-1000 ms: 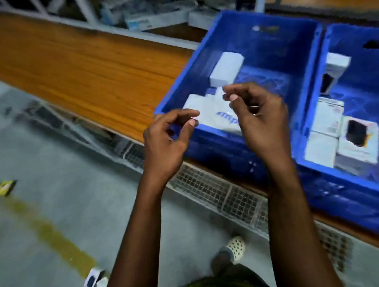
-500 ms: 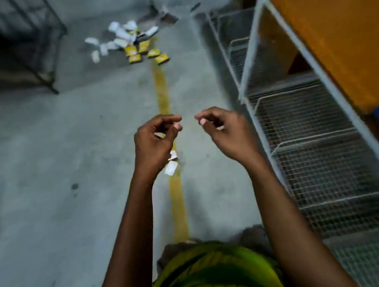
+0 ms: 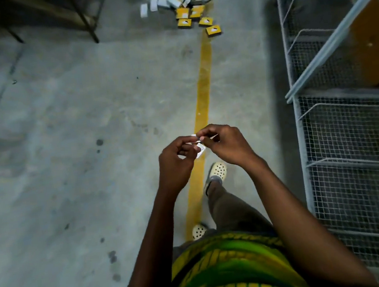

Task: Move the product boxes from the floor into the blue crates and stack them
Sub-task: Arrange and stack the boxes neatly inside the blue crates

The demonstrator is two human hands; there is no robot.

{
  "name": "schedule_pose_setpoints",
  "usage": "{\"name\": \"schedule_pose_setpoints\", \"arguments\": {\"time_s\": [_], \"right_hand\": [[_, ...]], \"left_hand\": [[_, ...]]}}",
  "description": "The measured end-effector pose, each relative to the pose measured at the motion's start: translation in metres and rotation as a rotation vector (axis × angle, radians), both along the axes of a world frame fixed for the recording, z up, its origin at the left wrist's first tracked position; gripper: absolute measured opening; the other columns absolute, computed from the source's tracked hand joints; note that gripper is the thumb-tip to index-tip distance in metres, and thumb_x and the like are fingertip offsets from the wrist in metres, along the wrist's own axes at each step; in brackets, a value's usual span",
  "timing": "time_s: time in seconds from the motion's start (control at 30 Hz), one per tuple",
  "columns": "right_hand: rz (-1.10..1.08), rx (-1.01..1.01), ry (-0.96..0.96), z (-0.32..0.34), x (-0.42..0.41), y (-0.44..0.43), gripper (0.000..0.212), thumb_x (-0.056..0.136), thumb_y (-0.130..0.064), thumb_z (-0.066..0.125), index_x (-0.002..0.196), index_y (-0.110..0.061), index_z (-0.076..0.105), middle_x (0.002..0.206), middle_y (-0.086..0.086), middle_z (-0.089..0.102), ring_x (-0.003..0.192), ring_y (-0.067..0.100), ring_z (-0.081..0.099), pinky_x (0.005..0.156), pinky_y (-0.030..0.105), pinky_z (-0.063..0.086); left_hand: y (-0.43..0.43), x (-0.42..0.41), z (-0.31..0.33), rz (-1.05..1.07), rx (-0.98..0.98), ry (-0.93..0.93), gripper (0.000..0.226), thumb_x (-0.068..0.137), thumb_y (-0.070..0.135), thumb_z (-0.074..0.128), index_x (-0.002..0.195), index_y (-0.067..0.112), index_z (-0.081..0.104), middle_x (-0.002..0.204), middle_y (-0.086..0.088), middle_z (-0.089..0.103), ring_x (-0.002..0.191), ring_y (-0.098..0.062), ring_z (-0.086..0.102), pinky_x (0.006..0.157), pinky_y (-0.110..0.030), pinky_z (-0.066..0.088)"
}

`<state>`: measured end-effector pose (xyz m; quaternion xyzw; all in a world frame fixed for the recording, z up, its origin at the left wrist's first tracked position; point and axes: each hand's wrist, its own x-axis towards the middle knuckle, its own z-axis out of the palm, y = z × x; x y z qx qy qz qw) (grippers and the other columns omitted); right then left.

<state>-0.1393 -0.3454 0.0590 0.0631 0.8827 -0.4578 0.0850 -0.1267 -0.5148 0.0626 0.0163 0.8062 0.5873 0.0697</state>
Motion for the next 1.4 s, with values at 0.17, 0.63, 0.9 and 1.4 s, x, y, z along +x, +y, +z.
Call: {"name": "schedule_pose_setpoints", "arguments": {"time_s": [0.17, 0.63, 0.9, 1.4], "right_hand": [[0.017, -0.026, -0.034, -0.022, -0.06, 0.01, 0.02, 0.096, -0.023, 0.066, 0.111, -0.03, 0.077, 0.108, -0.015, 0.076, 0.092, 0.007, 0.07, 0.091, 0.033, 0.056], [-0.239, -0.143, -0.289, -0.089, -0.255, 0.101, 0.016, 0.096, -0.027, 0.066, 0.107, -0.03, 0.077, 0.103, -0.014, 0.076, 0.095, 0.006, 0.069, 0.09, 0.028, 0.053], [-0.457, -0.096, -0.574, -0.339, -0.299, 0.092, 0.025, 0.083, -0.036, 0.063, 0.103, -0.028, 0.076, 0.102, -0.005, 0.078, 0.098, 0.022, 0.073, 0.092, 0.045, 0.056], [0.114, 0.446, -0.593, -0.876, -0.39, 0.061, 0.093, 0.079, -0.035, 0.08, 0.156, -0.035, 0.028, 0.161, 0.009, 0.02, 0.15, 0.034, 0.015, 0.107, 0.059, 0.031]], "left_hand": [[0.017, -0.058, -0.016, -0.066, -0.075, -0.025, 0.027, 0.087, 0.001, 0.068, 0.108, 0.018, 0.071, 0.084, 0.002, 0.078, 0.083, -0.007, 0.073, 0.075, -0.014, 0.05], [0.093, -0.278, -0.093, -0.213, -0.192, -0.222, 0.03, 0.085, 0.014, 0.066, 0.112, 0.026, 0.07, 0.089, 0.006, 0.078, 0.079, -0.007, 0.071, 0.078, -0.026, 0.055], [0.107, -0.317, -0.339, -0.289, -0.312, -0.753, 0.026, 0.088, 0.007, 0.069, 0.112, 0.015, 0.073, 0.099, -0.001, 0.075, 0.079, 0.007, 0.066, 0.077, -0.01, 0.05], [0.139, -0.327, -0.883, -0.541, -1.213, -0.68, 0.093, 0.093, 0.044, 0.057, 0.159, 0.007, 0.003, 0.145, -0.02, 0.032, 0.133, -0.039, 0.034, 0.097, -0.052, 0.041]]}}
